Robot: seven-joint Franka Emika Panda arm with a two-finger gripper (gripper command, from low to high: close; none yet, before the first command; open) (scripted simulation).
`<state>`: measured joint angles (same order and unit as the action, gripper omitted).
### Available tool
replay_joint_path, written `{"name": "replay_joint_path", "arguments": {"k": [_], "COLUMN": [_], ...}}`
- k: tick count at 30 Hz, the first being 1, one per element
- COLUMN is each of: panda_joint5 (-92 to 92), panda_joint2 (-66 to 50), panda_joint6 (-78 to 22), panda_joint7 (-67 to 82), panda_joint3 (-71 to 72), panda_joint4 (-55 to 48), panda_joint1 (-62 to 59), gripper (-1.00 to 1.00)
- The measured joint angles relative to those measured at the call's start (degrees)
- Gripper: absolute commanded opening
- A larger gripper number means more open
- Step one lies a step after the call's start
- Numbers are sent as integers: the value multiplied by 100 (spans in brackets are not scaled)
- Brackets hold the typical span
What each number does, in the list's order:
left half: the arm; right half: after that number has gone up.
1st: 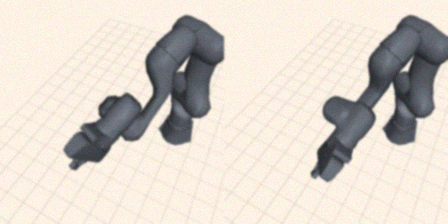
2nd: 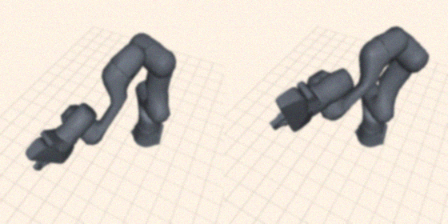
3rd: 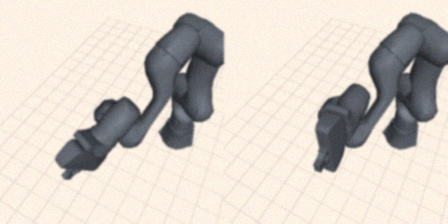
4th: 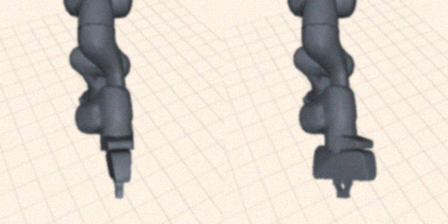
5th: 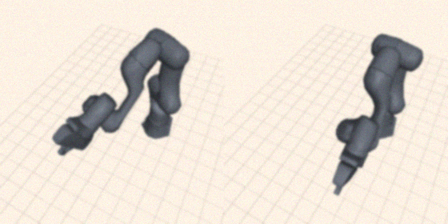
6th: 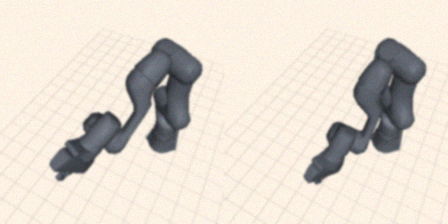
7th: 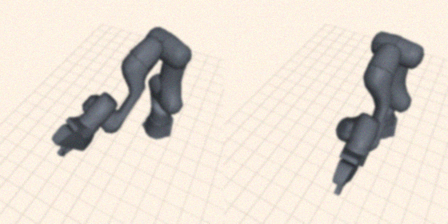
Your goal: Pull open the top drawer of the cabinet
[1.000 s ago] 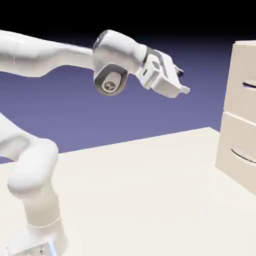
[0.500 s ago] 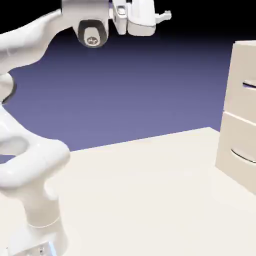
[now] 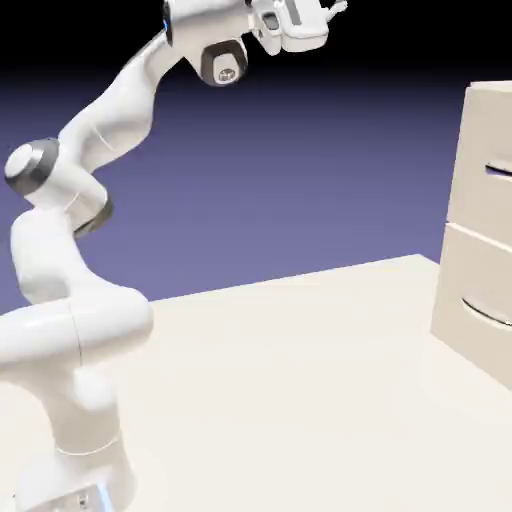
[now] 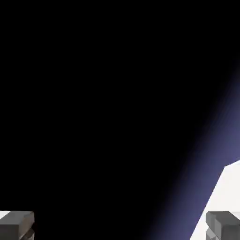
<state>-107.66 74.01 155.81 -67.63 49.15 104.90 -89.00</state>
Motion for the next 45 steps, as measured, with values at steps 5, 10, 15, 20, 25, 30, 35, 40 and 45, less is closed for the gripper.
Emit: {"name": "replay_joint_path", "arguments": {"k": [5,10,15,20,25,30,35,40,45], "panda_joint5": [-1246,-2492,-3738,-4909,-4771,-4597,-4612,-4823,-4958], "panda_joint2": [479,957,1436,1886,1823,1745,1753,1877,2000], "panda_joint6": [-211,-421,-632,-830,-511,-112,-110,-522,-935], "panda_joint7": [-291,-583,-874,-1148,-1421,-1763,-1763,-1451,-1206], "panda_joint3": [569,1138,1706,2241,2201,2152,2143,2149,2156], "panda_joint4": [-649,-1298,-1948,-2558,-3388,-4427,-4436,-3398,-2360], "panda_joint1": [-1038,-2076,-3114,-4090,-4583,-5200,-5209,-4613,-4010], "gripper": [0,0,0,0,0,0,-100,-100,-100]}}
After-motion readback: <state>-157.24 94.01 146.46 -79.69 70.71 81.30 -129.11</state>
